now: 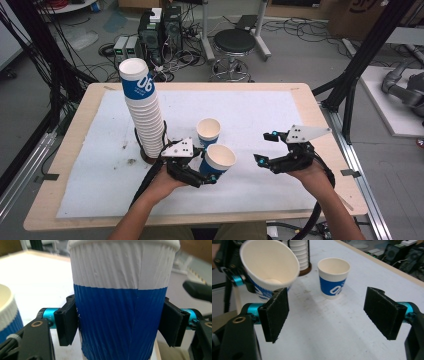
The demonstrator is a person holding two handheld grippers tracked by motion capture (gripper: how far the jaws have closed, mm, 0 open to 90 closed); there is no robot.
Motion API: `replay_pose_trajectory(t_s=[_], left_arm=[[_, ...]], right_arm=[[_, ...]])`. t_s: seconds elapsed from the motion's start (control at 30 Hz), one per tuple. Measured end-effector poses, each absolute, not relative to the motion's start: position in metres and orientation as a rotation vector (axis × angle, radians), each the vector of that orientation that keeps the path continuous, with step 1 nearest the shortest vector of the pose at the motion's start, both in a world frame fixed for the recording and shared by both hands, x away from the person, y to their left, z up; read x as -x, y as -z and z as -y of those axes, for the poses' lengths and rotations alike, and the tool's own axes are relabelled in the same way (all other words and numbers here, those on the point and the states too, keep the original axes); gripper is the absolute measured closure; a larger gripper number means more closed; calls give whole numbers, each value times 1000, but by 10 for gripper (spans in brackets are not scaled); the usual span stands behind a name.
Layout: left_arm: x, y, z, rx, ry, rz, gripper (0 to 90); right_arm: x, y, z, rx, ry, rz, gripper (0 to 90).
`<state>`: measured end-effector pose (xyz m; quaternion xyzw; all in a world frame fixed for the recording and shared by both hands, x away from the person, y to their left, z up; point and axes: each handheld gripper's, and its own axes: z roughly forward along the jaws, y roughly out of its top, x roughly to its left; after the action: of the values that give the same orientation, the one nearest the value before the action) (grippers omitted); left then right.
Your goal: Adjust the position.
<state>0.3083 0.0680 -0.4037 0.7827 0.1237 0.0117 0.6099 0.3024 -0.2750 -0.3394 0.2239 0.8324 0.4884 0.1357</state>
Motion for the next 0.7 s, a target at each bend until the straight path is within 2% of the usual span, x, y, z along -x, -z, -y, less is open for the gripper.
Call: replay_pose_trajectory(t_s=[0.13, 0.7], left_arm=[[-308, 407, -74, -1738, -52, -288, 268], [-306, 412, -80, -1671, -137, -237, 266]], right_arm=[[-299, 348, 282, -677, -1403, -2352, 209], [-298, 386, 301, -827, -1487, -2206, 209]])
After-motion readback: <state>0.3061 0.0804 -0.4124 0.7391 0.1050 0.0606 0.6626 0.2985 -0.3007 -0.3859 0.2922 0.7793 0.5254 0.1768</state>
